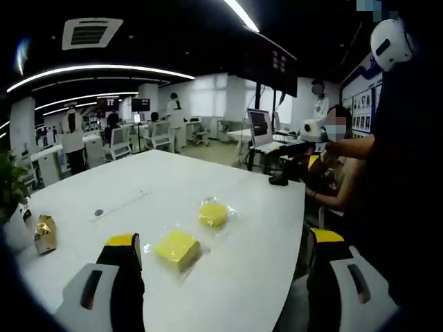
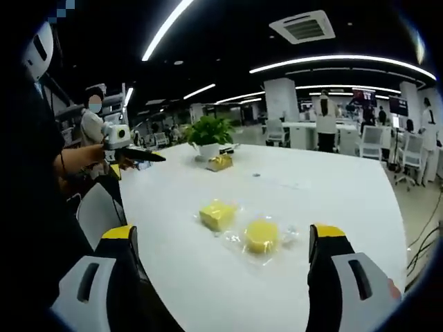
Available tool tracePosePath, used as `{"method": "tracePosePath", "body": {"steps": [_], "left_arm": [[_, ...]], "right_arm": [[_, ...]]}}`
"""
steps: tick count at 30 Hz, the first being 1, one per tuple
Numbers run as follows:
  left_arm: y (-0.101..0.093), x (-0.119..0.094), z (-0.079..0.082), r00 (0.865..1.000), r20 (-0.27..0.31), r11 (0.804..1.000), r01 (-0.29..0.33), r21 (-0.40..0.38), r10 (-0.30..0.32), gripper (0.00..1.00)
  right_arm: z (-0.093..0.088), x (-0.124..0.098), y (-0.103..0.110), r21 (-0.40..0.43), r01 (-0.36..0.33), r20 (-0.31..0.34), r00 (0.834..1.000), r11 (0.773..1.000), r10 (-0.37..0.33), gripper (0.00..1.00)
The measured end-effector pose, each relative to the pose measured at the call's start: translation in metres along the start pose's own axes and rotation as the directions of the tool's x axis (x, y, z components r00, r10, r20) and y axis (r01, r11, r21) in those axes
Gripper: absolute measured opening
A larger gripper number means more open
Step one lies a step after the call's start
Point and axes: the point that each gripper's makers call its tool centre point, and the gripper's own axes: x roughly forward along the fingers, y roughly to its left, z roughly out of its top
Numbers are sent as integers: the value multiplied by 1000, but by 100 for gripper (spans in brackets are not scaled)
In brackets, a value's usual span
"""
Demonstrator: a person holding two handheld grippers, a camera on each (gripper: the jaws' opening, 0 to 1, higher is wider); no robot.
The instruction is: Compare the silicone blocks by pressing each to a similar depth, holding the contact briefly, and releasing to observe deformation and rebound differences across the visible hardness samples.
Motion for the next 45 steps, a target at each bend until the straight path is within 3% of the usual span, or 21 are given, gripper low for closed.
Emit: {"method": "tracePosePath", "body": {"steps": [7,15,23,26,29,32,36,45], "left_arm": [[-8,-5,-7,1000,-30,1000,5,-27,-6,99],[-12,-5,-23,996,-91,1000,4,-21,-6,99],[-12,-4,-28,993,-118,999,0,-39,-4,99],[-12,-2,-29,992,-128,999,-2,-46,-4,99],[-10,0,-36,985,-171,998,-17,-55,7,99],[-6,5,-45,977,-210,999,-35,-32,27,99],[-1,10,-51,971,-234,996,-65,-57,50,99],[-1,10,-58,963,-266,994,-60,-88,35,99]], "right_arm": [[-11,4,4,-68,-16,-54,998,998,12,96],[-10,3,4,-60,-4,-46,999,998,1,96],[-20,2,8,-55,-24,-88,996,998,19,94],[-38,-1,15,25,-58,-187,980,998,62,91],[-44,-1,9,-16,-39,-217,976,999,34,90],[-53,-2,9,-8,-37,-262,964,999,34,88],[-60,-1,10,2,-44,-288,957,999,43,85],[-65,-2,4,-5,-20,-312,950,1000,17,84]]}}
